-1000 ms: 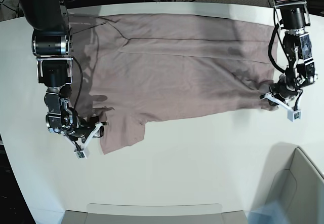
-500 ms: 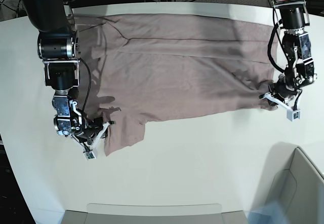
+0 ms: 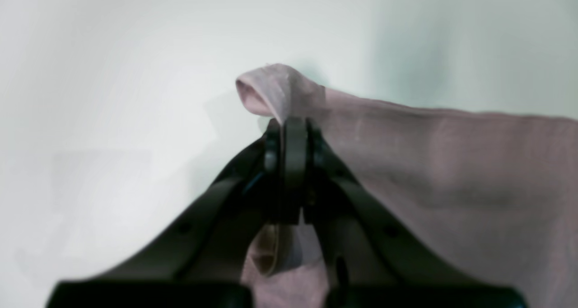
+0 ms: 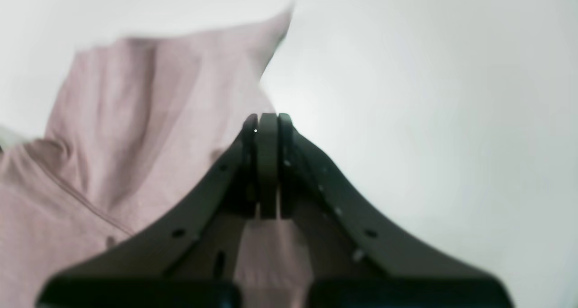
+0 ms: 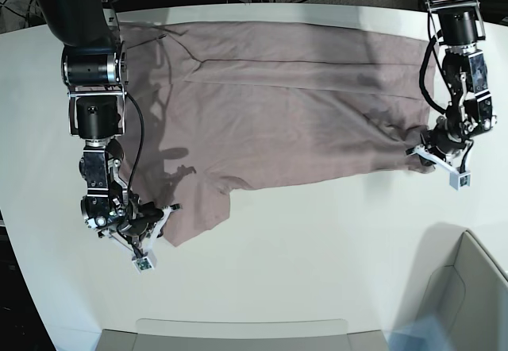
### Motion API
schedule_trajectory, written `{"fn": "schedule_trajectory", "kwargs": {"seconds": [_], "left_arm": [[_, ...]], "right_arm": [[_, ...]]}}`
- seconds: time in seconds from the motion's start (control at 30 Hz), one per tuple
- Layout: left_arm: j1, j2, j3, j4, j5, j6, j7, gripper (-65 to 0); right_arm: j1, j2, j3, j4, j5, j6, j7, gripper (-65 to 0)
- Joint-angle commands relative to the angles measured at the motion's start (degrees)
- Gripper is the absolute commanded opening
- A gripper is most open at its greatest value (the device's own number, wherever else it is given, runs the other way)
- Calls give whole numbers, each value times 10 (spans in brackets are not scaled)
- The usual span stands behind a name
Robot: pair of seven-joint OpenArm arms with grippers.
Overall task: Fold the T-shirt properly
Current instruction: 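Lift the hem and fold it over toward the collar with both grippers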
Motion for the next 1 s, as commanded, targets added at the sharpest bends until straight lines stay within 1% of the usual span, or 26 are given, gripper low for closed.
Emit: {"fn": "schedule_trajectory", "kwargs": {"seconds": [0.0, 0.47, 0.57, 0.63, 0.77, 0.97], "left_arm": [[-11, -10, -4, 9, -4, -1, -10, -650], [-7, -12, -6, 11, -4, -1, -2, -650], [8, -12, -6, 34, -4, -1, -2, -650], [24, -13, -6, 69, -4, -1, -1, -650], [52, -13, -6, 113, -4, 0, -1, -650], [77, -13, -6, 122, -4, 0, -1, -650]], "right_arm": [[13, 3, 4, 23, 6, 2, -2, -650], [-125, 4, 4, 273, 6, 2, -88, -650], [-157, 4, 4, 323, 6, 2, -106, -650], [-173, 4, 6, 351, 6, 2, -117, -650], [-205, 4, 43, 396, 6, 3, -133, -650], [-248, 4, 79, 442, 6, 3, -141, -650]]}}
